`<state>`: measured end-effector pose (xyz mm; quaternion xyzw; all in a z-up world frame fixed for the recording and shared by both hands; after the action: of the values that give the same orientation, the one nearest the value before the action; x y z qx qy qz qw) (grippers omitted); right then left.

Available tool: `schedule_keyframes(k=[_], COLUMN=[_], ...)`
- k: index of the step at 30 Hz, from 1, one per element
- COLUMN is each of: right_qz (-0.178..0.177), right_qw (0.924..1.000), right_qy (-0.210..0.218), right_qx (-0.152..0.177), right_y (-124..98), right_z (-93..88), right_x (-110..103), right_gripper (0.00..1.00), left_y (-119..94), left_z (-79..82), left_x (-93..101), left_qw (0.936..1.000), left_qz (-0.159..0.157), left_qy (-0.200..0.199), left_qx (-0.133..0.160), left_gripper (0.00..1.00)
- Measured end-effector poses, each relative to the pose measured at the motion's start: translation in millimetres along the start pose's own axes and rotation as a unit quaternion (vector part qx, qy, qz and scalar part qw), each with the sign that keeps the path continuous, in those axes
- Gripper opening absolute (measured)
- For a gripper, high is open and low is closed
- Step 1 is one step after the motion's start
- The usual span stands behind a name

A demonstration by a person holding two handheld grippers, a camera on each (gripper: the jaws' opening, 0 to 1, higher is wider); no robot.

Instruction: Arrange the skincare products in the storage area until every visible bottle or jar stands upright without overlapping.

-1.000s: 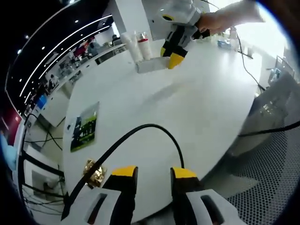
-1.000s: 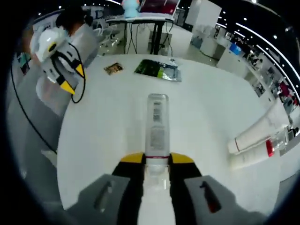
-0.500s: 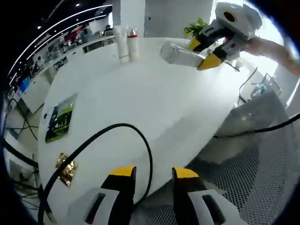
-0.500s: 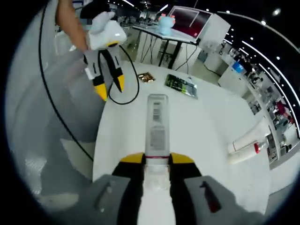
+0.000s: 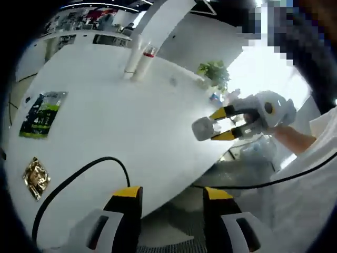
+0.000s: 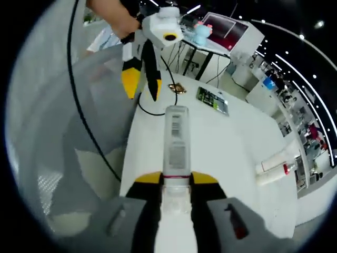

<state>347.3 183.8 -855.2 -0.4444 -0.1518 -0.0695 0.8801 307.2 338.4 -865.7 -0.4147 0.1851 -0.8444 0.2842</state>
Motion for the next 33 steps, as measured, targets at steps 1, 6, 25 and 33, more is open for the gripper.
schedule_keyframes(k=[1,6,25,33], right_qz=[0.0,0.002,0.007,0.012], right_qw=[1.0,0.9998,0.9967,0.9975], right_qy=[-0.006,-0.021,-0.076,-0.06], right_qx=[-0.001,0.005,0.028,0.037], right_y=[0.0,-0.7,-3.2,-1.1], right_z=[0.7,11.1,37.3,38.1], right_x=[-0.5,-5.6,-22.3,-22.8], right_gripper=[0.19,0.19,0.19,0.21], left_y=[0.8,13.7,31.2,28.7], left_z=[4.0,28.5,25.4,22.4], left_x=[5.0,33.0,50.5,52.1], left_qw=[0.9999,0.9945,0.9716,0.9743], left_qz=[-0.01,-0.074,-0.12,-0.123], left_qy=[-0.01,-0.058,-0.181,-0.162], left_qx=[0.001,0.047,0.093,0.097], left_gripper=[0.48,0.52,0.26,0.23])
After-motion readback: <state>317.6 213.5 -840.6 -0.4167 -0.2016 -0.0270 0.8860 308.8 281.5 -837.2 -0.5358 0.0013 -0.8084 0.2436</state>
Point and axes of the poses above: the point that each gripper's makers call its tool centre point, and the gripper's own axes: y roughly forward along the fingers, x roughly to its right, z roughly out of its top, the point moved 3 cm from there along -y, roughly backward along the fingers, and after that the axes turned 2 degrees about y, right-handed, at the moved point
